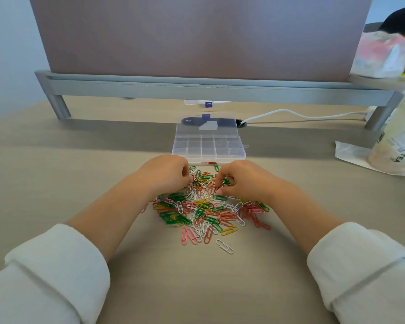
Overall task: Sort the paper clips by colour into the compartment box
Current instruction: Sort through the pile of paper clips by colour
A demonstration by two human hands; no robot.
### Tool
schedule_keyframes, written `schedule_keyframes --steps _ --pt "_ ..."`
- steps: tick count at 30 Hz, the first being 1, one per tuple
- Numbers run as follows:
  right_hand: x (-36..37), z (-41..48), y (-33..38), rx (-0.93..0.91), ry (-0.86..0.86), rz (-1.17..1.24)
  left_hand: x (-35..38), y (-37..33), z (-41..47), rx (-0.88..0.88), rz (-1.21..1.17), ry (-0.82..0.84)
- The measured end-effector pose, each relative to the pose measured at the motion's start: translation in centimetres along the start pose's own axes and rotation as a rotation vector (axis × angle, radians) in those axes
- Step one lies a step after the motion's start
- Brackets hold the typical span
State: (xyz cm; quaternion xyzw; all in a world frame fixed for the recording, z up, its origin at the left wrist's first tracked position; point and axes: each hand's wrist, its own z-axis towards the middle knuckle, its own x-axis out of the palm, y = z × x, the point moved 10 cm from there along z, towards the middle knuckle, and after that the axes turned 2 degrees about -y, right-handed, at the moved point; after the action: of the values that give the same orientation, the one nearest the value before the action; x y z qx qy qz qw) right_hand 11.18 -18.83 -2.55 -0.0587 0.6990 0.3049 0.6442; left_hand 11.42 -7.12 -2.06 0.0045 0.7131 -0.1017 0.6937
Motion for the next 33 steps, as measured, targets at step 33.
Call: schedule_keyframes --steps 33 --pt "0.4 0.3 1.0 0.003 -0.009 0.263 -0.2 -0.3 -0.2 0.011 -0.165 0.089"
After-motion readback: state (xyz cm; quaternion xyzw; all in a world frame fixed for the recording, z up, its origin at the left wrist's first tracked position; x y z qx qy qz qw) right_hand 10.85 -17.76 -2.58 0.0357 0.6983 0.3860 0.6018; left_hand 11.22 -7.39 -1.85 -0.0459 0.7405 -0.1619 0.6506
